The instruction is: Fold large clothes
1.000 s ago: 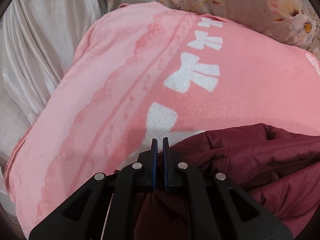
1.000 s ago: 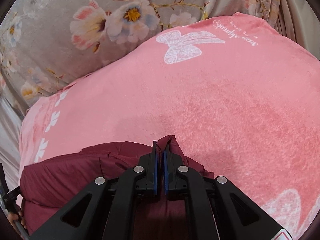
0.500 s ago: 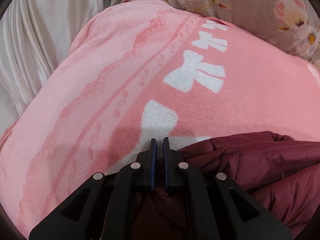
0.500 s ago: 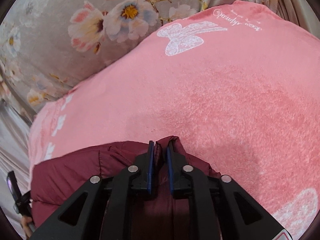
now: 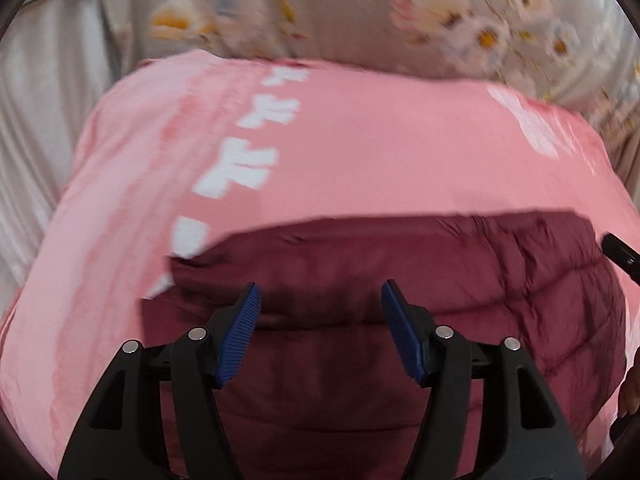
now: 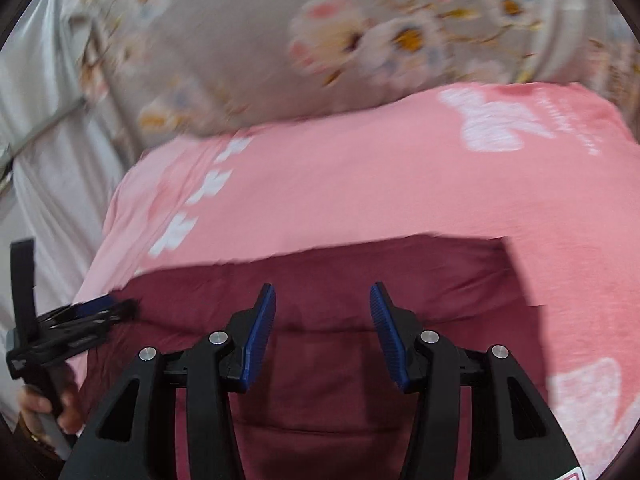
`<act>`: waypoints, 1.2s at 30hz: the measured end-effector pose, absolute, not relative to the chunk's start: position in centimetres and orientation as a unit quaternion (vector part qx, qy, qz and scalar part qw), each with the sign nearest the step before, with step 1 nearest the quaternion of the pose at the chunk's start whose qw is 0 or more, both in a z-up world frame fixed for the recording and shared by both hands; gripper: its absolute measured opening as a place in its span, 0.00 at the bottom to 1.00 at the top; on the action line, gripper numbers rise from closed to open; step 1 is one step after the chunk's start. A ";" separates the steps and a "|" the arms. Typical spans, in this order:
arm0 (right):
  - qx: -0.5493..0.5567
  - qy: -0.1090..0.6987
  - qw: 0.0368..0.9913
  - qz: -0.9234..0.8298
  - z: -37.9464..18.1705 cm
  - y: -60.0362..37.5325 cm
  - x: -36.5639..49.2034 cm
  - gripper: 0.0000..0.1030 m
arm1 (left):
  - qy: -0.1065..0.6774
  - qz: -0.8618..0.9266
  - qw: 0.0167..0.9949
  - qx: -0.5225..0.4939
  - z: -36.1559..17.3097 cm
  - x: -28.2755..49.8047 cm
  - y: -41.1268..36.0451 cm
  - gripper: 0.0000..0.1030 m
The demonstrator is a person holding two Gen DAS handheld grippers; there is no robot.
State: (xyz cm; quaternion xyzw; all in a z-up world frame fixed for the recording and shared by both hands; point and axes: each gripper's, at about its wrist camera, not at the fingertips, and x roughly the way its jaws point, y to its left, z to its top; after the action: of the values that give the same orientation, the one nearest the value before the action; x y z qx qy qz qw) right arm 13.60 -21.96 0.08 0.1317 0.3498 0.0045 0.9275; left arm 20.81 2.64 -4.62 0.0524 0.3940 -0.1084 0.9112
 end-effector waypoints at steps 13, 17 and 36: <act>0.097 0.393 0.914 0.014 -2.7 -19.2 20.1 0.01 | 0.408 -0.103 0.905 0.058 -6.5 24.6 0.4 0.63; 0.100 0.371 0.923 0.012 -1.0 -19.6 21.0 0.00 | 0.402 -0.102 0.908 0.055 -5.8 26.0 -0.5 0.63; 0.103 0.395 0.913 -0.005 -6.7 -19.4 23.3 0.00 | 0.369 -0.065 0.924 0.072 -9.4 28.5 -2.7 0.74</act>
State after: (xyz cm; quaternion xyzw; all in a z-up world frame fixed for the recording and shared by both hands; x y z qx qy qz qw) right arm 23.28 -19.43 -6.71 0.1029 0.3953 -0.0045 0.9128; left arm 28.50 -2.68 -9.42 0.0723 0.3689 -0.0651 0.9243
